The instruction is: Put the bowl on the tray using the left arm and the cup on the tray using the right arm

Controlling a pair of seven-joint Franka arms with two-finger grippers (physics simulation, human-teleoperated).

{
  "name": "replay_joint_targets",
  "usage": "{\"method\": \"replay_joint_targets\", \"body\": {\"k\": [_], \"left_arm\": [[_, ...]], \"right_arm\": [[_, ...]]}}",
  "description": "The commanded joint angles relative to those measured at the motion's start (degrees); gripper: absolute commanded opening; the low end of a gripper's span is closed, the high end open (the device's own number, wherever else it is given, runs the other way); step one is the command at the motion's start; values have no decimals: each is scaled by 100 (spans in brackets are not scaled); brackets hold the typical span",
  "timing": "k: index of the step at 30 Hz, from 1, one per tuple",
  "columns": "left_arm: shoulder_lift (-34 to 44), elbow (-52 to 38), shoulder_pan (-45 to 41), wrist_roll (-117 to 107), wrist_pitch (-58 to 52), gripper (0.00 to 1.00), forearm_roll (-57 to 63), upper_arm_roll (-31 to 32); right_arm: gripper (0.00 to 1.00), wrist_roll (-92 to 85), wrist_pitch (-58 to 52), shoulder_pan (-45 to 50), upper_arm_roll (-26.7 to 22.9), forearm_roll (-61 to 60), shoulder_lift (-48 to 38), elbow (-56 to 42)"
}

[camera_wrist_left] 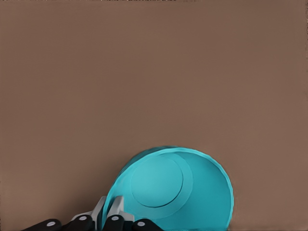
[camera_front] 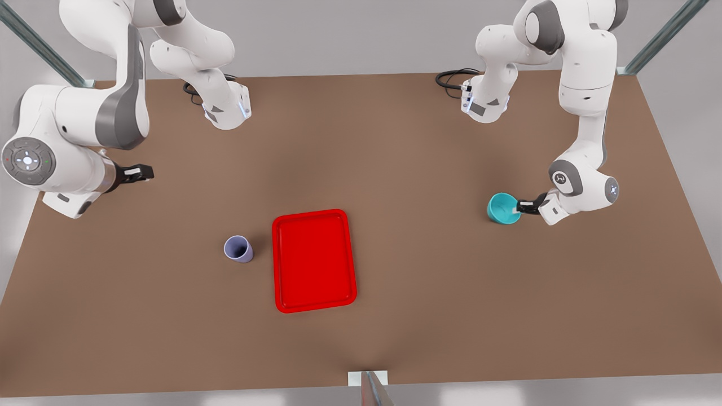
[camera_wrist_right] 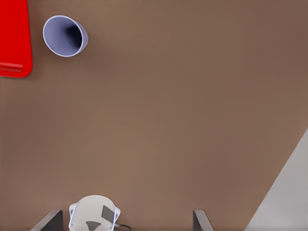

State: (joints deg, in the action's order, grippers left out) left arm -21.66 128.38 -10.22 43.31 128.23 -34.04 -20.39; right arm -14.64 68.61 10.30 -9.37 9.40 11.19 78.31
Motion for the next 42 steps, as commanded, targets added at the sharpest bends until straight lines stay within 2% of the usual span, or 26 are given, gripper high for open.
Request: {"method": "replay_joint_targets", "body": {"k": [1,3,6,8,10,11,12,14,15,18,21,25,27,28,29,33,34,35,37,38,39,41,42], "left_arm": [[4,-6,-7,661,36,21,-15,0],[135,-94,-16,-67,27,21,20,149],[760,-366,-938,-2756,-70,21,389,176],[646,-910,-1658,-4442,-78,21,643,184],[-556,-2929,-2554,-6727,-930,21,1022,184],[-1198,-4115,-2748,-7676,-1413,21,996,184],[-1797,-5340,-2731,-8725,-1740,21,960,491],[-2685,-6457,-2740,-8989,-1415,21,952,694],[-2808,-6457,-2758,-9068,-888,21,952,913],[-3054,-6475,-2925,-9683,510,21,960,1282],[-3274,-6870,-2898,-10061,801,21,952,1380],[-3397,-6888,-2696,-10422,1618,21,943,1968],[-3450,-6888,-2705,-10501,1644,21,952,2039],[-3467,-6879,-2740,-10457,1662,52,960,2039],[-3503,-6870,-2793,-10422,1662,100,978,2039],[-3485,-6747,-2793,-10114,1636,100,1004,2039],[-3232,-6572,-2732,-10036,1128,100,987,1960],[-2765,-6536,-2688,-9904,-436,100,978,1407],[-1676,-6677,-1405,-8157,-4057,100,855,1231],[-1218,-6677,-1307,-6979,-4991,100,1109,519],[-1033,-6677,-1334,-5906,-5448,100,1715,298],[-814,-6677,-1290,-5113,-6081,100,2428,228],[-305,-6203,-763,-4851,-5941,100,2436,674]], "right_arm": [[100,-48,91,7,-4,0,-3,0],[100,-48,91,7,-4,0,-3,0],[100,-39,91,95,-4,-9,41,-18],[100,188,91,191,-4,-53,85,-18],[100,1770,205,561,-30,-763,778,-35],[100,2340,415,719,-39,-1229,1130,-62],[100,2922,803,798,-39,-1731,1438,-44],[100,3354,1663,939,-135,-1714,2000,35],[100,3239,2174,965,-337,-1740,2071,360],[100,2994,3237,913,-355,-1767,1905,1415],[100,2853,3774,895,-557,-1775,1737,1837],[100,2809,4266,904,-557,-1731,1553,1951],[100,2817,4345,913,-549,-1828,1570,2118],[100,2826,4327,913,-549,-1846,1570,2206],[100,2826,4319,913,-549,-1986,1605,2224],[100,2817,4328,913,-549,-2092,1702,2294],[100,2817,4328,913,-549,-2092,1772,2294],[100,2817,4328,921,-549,-2092,1834,2294],[100,2817,4328,921,-549,-2092,1931,2294],[100,2817,4336,921,-549,-2092,1966,2294],[100,2817,4336,930,-549,-2092,2010,2294],[100,2817,4345,930,-549,-2101,2115,2294],[100,2817,4345,930,-549,-2188,2168,2294]]}}
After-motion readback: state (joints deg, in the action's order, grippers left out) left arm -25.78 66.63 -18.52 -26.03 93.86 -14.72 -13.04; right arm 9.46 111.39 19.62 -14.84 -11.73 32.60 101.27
